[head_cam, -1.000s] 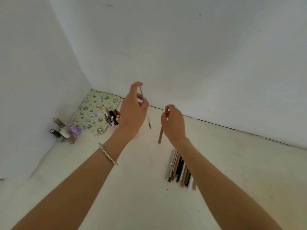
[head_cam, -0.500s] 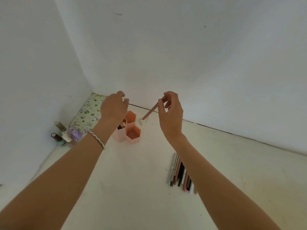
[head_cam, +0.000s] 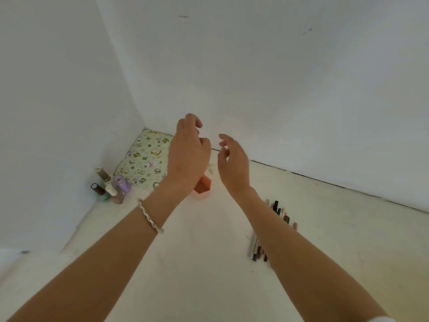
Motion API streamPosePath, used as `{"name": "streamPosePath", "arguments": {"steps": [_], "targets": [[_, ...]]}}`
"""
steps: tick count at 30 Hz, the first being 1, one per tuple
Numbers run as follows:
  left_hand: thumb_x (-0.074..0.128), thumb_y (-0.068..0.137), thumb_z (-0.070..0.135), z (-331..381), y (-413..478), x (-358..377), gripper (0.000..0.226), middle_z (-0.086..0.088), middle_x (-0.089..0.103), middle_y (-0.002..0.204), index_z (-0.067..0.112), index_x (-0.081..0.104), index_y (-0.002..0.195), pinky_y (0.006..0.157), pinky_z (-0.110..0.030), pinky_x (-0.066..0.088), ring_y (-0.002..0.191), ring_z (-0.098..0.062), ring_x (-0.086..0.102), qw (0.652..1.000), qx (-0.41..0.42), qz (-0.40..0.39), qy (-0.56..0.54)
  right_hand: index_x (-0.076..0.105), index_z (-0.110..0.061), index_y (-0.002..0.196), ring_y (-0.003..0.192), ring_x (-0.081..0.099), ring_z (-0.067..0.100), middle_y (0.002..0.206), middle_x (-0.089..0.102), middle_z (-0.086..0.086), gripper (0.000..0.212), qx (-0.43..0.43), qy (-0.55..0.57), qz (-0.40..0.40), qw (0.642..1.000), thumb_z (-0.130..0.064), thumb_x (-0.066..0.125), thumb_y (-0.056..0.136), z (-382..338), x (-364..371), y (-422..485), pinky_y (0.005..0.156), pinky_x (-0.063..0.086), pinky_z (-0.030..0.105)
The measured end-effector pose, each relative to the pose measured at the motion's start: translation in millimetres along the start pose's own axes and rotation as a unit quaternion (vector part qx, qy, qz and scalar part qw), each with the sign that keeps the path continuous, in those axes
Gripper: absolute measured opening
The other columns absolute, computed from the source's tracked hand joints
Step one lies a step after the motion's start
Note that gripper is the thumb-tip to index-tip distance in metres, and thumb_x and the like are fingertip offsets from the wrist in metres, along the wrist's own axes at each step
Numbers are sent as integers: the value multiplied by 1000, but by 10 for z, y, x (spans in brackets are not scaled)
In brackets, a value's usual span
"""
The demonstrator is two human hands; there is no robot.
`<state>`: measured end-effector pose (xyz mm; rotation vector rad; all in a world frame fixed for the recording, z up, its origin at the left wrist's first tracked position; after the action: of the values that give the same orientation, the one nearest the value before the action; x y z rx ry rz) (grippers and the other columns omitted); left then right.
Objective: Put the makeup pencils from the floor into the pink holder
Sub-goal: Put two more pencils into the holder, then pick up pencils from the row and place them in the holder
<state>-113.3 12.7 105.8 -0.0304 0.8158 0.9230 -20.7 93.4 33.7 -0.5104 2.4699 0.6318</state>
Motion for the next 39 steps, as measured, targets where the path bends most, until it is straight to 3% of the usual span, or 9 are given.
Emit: {"name": "streamPosePath", "arguments": {"steps": [3,6,10,21,25,30,33,36,39], "targets": [[53,85,11,107,-335,520,19,1,61,96,18,49,103,66,-30,43,79,-17,60,989,-33,-138,28,58,-19,119,86,60,13,97,65,-4,38,71,29,45,996,-2,45,88,204,-371,74,75,49,28],[53,88,13,101,-798,1128,24,-6,64,111,12,55,111,81,-31,49,101,-23,62,936,-82,-333,81,57,-24,115,77,57,12,92,64,-8,35,106,26,35,993,-5,44,89,428,-687,55,72,48,28],[53,95,26,71,-1328,1614,29,-8,59,121,10,54,119,90,-33,48,112,-27,58,888,-95,-423,151,59,-23,111,60,51,6,85,64,-10,31,131,16,33,991,-5,44,91,726,-989,-83,63,47,26],[58,91,14,140,-1384,1744,34,-9,63,109,7,46,121,77,-32,51,96,-26,63,908,-116,-373,151,63,-20,106,62,53,11,86,66,-3,23,169,-21,17,985,-9,46,94,1104,-1158,-340,66,50,28],[66,81,15,130,-960,1459,22,-3,63,90,15,55,100,75,-35,53,82,-21,63,954,-121,-270,45,69,-9,92,92,58,22,97,63,5,20,182,-184,-107,960,-21,54,89,1261,-1046,-357,77,50,34],[66,81,12,228,-564,1126,22,5,59,84,23,54,95,57,-12,40,67,-2,57,985,-73,-148,-41,53,-12,72,94,45,22,86,47,2,38,169,-356,-237,888,-46,52,90,1275,-688,-536,82,37,33],[64,84,12,286,-476,961,21,7,61,92,24,54,99,67,-17,51,74,0,61,990,-47,-99,-88,51,-13,79,100,49,24,98,58,6,18,143,-387,-249,876,-26,49,91,1245,-526,-607,85,37,33],[65,84,11,332,-370,773,21,13,63,83,22,57,100,73,-1,42,75,12,60,993,-29,-40,-103,48,-13,85,98,51,25,98,60,6,5,153,-370,-251,881,-16,49,90,1163,-463,-561,79,34,32],[64,82,7,365,-246,627,23,15,62,80,21,58,100,68,-1,42,73,11,59,989,-33,-28,-141,46,-12,101,96,53,24,97,58,5,13,184,-370,-231,881,-16,50,88,1101,-469,-502,79,36,32]]}}
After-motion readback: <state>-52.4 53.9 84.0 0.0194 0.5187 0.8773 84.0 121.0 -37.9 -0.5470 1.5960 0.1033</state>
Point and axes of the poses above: each hand's wrist, its own y-axis towards the middle knuckle, its own x-axis out of the palm, z = x × y, the point moved 2 cm from there along y, towards the middle knuckle
